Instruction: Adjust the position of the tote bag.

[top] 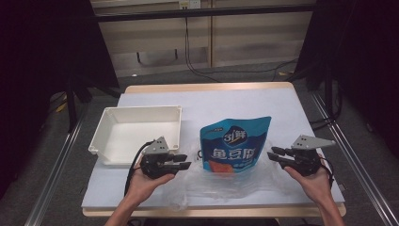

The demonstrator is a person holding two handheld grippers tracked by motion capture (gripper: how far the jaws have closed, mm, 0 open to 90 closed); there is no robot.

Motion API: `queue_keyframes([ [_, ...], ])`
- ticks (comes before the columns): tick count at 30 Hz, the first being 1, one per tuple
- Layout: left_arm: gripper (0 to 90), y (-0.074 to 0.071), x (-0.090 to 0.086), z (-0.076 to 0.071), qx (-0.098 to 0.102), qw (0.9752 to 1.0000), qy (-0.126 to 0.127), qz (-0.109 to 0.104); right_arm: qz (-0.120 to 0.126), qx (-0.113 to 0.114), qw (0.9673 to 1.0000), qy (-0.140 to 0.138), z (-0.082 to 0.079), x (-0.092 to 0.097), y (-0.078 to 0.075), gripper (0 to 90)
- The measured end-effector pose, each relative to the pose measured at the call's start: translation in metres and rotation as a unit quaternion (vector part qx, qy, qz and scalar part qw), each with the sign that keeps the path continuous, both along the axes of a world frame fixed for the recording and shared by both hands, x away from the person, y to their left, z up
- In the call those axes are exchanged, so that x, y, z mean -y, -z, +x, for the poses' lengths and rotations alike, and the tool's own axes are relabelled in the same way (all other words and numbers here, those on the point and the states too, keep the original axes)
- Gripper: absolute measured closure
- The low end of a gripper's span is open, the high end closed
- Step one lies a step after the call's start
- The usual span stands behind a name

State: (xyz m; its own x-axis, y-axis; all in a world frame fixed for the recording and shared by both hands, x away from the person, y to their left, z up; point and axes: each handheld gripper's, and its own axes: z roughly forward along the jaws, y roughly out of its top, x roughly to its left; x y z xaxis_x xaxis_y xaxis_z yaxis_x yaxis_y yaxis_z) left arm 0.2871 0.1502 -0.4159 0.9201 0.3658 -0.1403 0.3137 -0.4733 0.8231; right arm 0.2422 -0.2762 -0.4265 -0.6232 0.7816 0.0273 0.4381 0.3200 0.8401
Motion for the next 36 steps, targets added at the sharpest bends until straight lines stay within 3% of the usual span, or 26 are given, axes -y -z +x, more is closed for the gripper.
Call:
queue_keyframes([
  [2,80.6,0.002,0.011,-0.001,-0.009,0.9997,0.022,0.000,0.003,0.004,1.0000,-0.002,0.000,-0.004,-0.006,73.0],
  [4,87.4,0.006,0.022,-0.001,-0.010,0.9991,0.036,0.017,0.002,0.008,0.9999,-0.007,0.000,-0.008,-0.010,73.0],
  [7,90.0,0.015,0.030,0.005,-0.023,0.9981,0.035,0.045,0.002,0.012,0.9999,-0.005,0.000,-0.010,-0.013,69.9],
  [8,90.0,0.021,0.032,0.008,-0.029,0.9984,0.030,0.038,-0.002,0.013,0.9999,0.002,0.000,-0.009,-0.014,67.7],
  [9,90.0,0.023,0.032,0.011,-0.036,0.9978,0.028,0.049,-0.002,0.014,0.9999,0.005,0.000,-0.008,-0.015,67.8],
  [12,90.0,0.032,0.030,0.019,-0.042,0.9980,0.006,0.047,-0.012,0.024,0.9993,0.025,-0.002,-0.002,-0.020,64.6],
  [14,89.6,0.034,0.029,0.022,-0.049,0.9980,0.000,0.040,0.013,0.025,0.9994,0.019,-0.003,0.004,-0.024,70.2],
  [16,89.7,0.035,0.028,0.025,-0.054,0.9975,-0.003,0.045,0.015,0.024,0.9996,0.004,-0.004,0.001,-0.024,80.2],
  [18,89.6,0.039,0.031,0.027,-0.060,0.9974,0.002,0.039,0.018,0.017,0.9996,-0.011,0.000,-0.006,-0.022,87.4],
  [23,88.8,0.044,0.040,0.021,-0.051,0.9959,0.029,0.068,0.037,-0.014,0.9985,-0.038,0.020,-0.025,-0.013,90.0],
  [25,88.8,0.046,0.041,0.022,-0.052,0.9964,0.030,0.060,0.029,-0.031,0.9979,-0.048,0.027,-0.031,-0.006,90.0],
  [29,89.0,0.046,0.040,0.021,-0.043,0.9950,0.039,0.081,0.011,-0.059,0.9956,-0.072,0.029,-0.040,0.007,90.0],
  [32,88.9,0.048,0.043,0.019,-0.034,0.9927,0.040,0.108,-0.004,-0.070,0.9945,-0.078,0.026,-0.040,0.015,90.0],
  [33,89.0,0.050,0.045,0.018,-0.035,0.9933,0.039,0.103,-0.006,-0.075,0.9937,-0.083,0.025,-0.039,0.018,90.0],
  [35,89.1,0.049,0.043,0.018,-0.034,0.9914,0.046,0.118,-0.025,-0.086,0.9922,-0.087,0.023,-0.038,0.024,90.0],
  [36,89.0,0.051,0.043,0.018,-0.036,0.9925,0.046,0.107,-0.028,-0.089,0.9917,-0.088,0.022,-0.038,0.026,90.0],
])
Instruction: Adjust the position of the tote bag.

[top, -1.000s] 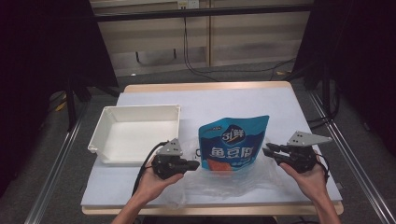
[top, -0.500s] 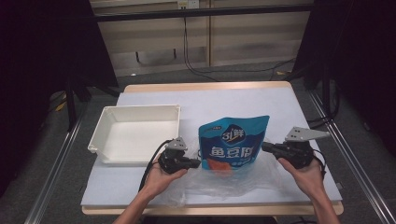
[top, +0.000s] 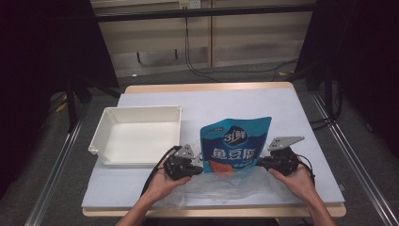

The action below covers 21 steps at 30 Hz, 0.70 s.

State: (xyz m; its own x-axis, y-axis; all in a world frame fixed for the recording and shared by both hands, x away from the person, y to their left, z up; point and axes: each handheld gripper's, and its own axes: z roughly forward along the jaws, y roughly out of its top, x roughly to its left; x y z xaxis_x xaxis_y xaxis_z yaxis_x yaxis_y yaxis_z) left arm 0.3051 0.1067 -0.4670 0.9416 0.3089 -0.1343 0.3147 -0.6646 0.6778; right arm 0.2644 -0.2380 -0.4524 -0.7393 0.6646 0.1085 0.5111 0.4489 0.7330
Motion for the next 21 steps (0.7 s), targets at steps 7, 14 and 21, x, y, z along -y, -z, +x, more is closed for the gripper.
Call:
queue_keyframes([
  [7,88.3,0.000,0.004,-0.008,0.022,0.9977,0.017,0.062,-0.065,-0.007,0.9978,-0.007,-0.001,-0.006,0.016,90.0],
  [14,89.0,-0.005,-0.014,-0.010,0.026,0.9951,0.025,0.092,-0.119,-0.001,0.9928,-0.005,-0.008,0.003,0.016,90.0],
  [21,90.0,-0.006,-0.025,-0.011,0.031,0.9940,0.024,0.103,-0.166,0.004,0.9861,-0.010,-0.014,0.007,0.012,90.0],
])
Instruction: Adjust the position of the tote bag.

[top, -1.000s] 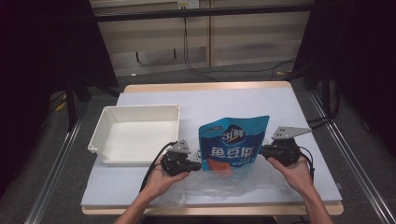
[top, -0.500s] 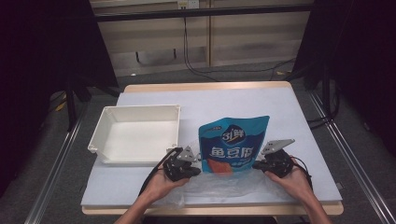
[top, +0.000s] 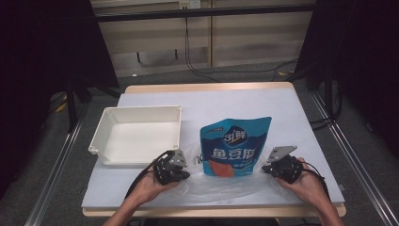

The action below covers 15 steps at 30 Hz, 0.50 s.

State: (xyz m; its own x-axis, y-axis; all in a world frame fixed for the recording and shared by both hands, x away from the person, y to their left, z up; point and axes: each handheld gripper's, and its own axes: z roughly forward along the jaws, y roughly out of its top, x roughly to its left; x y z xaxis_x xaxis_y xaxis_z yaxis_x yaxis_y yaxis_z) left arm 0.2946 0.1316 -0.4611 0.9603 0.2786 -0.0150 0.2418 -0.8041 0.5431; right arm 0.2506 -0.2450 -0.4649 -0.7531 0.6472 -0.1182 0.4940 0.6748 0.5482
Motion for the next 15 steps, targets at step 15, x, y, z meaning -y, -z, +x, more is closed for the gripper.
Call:
queue_keyframes([
  [15,90.0,-0.002,-0.017,0.000,0.002,0.9999,0.005,0.014,0.000,-0.001,1.0000,0.001,-0.008,0.016,0.000,90.0],
])
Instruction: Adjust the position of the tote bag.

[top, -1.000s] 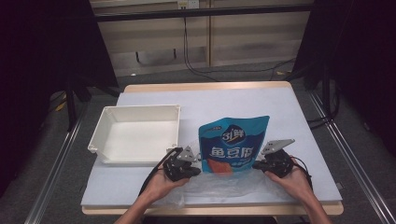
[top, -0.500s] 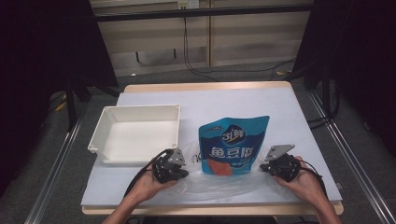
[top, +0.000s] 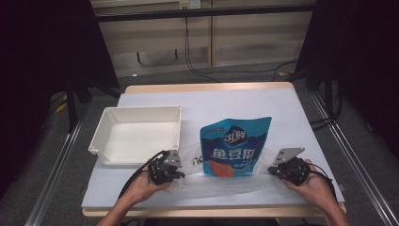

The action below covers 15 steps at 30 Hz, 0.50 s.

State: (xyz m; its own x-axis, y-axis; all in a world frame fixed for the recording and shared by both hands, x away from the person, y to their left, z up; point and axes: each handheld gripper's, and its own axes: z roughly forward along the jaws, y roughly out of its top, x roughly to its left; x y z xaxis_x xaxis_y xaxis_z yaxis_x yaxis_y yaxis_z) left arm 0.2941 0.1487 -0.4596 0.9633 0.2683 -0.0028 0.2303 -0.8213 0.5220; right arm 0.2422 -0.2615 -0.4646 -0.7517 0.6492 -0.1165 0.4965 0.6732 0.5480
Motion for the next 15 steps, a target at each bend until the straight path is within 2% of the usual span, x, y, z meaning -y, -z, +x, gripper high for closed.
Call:
queue_keyframes([
  [3,90.0,0.0012,-0.0062,0.0002,-0.014,0.9998,-0.006,-0.013,0.010,-0.003,0.9999,0.007,-0.0026,0.0063,0.0006,90.0],
  [7,90.0,0.0004,-0.0059,-0.0020,-0.010,0.9999,-0.003,-0.007,0.001,-0.001,0.9999,0.011,-0.0038,0.0055,0.0001,90.0],
  [11,90.0,0.0006,-0.0057,-0.0027,-0.006,1.0000,-0.003,-0.007,0.005,-0.005,0.9999,0.009,-0.0046,0.0080,0.0001,90.0],
  [15,90.0,0.0012,-0.0072,-0.0006,-0.018,0.9997,-0.011,-0.014,0.004,-0.004,0.9999,0.010,-0.0055,0.0075,0.0000,90.0],
])
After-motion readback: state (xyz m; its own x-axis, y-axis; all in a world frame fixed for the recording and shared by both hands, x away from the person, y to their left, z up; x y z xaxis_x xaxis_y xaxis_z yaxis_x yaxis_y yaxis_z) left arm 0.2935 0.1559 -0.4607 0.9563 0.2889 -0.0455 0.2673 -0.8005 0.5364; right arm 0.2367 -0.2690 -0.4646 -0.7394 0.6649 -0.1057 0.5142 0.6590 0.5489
